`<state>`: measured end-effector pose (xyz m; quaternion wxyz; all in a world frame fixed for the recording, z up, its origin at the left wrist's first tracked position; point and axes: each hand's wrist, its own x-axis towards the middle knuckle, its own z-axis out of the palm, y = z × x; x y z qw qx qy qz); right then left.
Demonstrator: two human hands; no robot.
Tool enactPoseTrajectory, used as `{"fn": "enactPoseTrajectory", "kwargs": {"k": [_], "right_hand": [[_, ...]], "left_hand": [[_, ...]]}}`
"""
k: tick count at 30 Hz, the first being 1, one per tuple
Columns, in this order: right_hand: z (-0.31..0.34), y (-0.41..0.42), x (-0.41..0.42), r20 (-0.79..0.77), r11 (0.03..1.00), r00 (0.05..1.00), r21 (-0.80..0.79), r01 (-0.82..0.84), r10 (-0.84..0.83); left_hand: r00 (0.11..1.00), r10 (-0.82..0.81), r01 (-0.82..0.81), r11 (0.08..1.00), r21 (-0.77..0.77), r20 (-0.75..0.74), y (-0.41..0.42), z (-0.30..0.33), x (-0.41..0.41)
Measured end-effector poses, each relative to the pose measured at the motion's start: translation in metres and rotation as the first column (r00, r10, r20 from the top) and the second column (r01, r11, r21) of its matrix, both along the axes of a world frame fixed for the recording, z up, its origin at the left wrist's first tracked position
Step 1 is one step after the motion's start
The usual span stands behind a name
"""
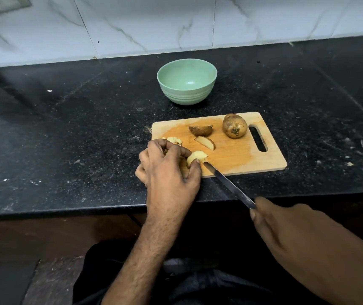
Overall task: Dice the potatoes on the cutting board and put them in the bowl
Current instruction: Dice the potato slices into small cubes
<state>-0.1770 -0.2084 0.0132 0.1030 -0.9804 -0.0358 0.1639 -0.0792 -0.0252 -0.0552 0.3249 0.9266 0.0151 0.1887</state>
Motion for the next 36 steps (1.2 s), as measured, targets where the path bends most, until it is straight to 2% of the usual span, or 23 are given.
{"fn": "enactPoseTrajectory", "kwargs": {"k": [7,23,26,29,32,36], "right_hand": [[0.006,0.017,0.008,0.144,0.994,0.989,0.106,0.003,-0.018],[-0.014,0.041,0.032,0.227,1.000,0.973,-0.006,-0.025,0.025],[-0.017,0.040,0.035,0.196,0.999,0.980,0.003,-0.036,0.034],[-0.010,0.030,0.029,0.086,0.998,0.995,0.015,-0.054,0.053],[0.000,0.018,0.015,-0.031,0.998,0.998,-0.043,-0.048,0.047],[0.010,0.006,0.005,-0.110,0.993,0.993,-0.105,-0.056,0.045]], "left_hand": [[0.999,-0.041,0.041,0.994,-0.099,0.002,0.009,0.002,-0.004],[0.999,-0.034,0.035,0.999,-0.039,0.018,0.007,0.000,-0.001],[0.999,-0.032,0.033,0.998,-0.050,0.013,0.006,0.000,-0.001],[1.000,-0.026,0.026,0.998,-0.056,0.000,0.007,0.000,-0.001],[1.000,-0.023,0.022,0.998,-0.061,-0.004,0.007,0.000,-0.001],[1.000,-0.014,0.013,0.998,-0.063,-0.016,0.007,0.001,-0.001]]}}
